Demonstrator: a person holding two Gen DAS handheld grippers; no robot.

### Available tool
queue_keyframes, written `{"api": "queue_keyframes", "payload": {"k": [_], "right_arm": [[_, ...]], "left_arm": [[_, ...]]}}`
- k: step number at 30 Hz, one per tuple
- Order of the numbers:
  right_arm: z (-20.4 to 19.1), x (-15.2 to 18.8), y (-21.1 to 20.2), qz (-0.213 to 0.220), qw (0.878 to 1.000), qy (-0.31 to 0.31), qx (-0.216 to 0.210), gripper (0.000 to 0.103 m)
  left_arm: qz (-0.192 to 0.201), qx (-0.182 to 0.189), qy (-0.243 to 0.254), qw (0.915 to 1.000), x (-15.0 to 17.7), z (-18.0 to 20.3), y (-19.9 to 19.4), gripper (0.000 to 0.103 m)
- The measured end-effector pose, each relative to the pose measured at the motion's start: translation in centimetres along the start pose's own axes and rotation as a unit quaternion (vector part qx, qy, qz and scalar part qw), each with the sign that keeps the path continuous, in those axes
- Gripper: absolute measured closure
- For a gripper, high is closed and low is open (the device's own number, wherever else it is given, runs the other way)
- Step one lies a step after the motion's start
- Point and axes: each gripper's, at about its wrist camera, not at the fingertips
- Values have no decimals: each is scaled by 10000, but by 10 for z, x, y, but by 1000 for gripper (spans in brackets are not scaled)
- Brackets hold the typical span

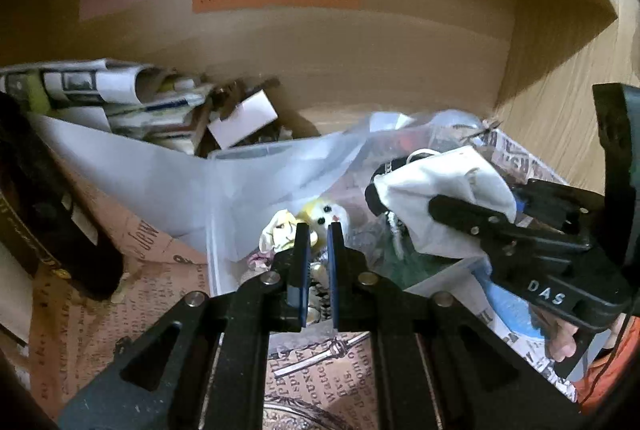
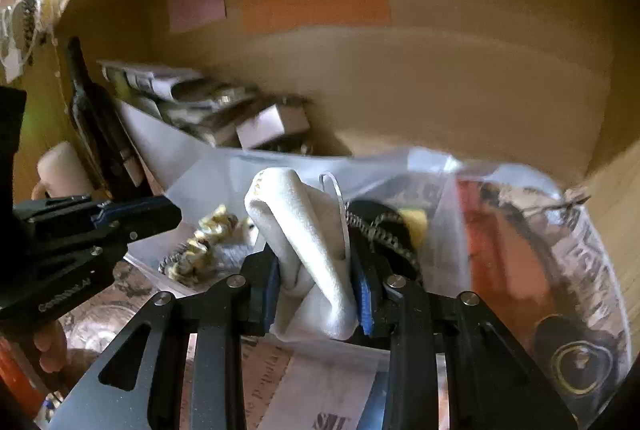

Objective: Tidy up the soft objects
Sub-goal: 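Release the chain into the box with the left tool while the right tool drops the sock in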

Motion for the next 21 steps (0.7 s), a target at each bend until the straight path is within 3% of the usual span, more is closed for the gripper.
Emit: {"api": "queue_keyframes", "payload": {"k": [4, 7, 10, 12, 14, 16, 19, 21], "right_arm": [[-1, 3, 13, -225, 9997, -58, 28, 71], [0, 3, 14, -299, 9995, -45, 35, 61], [1, 3, 12, -286, 9996, -11, 26, 43], [1, 3, 7, -195, 9998, -15, 56, 35], [0, 2, 0, -88, 9999, -20, 144, 26], [-1, 1, -9, 65, 9996, -44, 270, 21], [-3, 0, -24, 242, 9992, -76, 318, 19], [-5, 0, -42, 452, 9985, -95, 309, 19]], "left_arm": [[-123, 66, -30, 9999, 1, -4, 6, 95], [-121, 87, -8, 9999, 2, -4, 4, 90], [-14, 114, -13, 9999, 3, -5, -6, 76], [113, 103, -35, 9999, 4, -6, -13, 61], [247, 102, -39, 9996, 4, -6, -23, 55], [358, 95, -22, 9993, 4, -5, -32, 55], [571, 110, -23, 9983, 5, -5, -51, 52], [764, 136, -70, 9970, 6, -5, -66, 42]]}}
Point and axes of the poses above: each gripper's, at about its wrist camera, not at the fingertips, and y roughly the way its jaws point, z to its right, x to its underside, and after that the axes turned 11 degrees about -z, right-handed
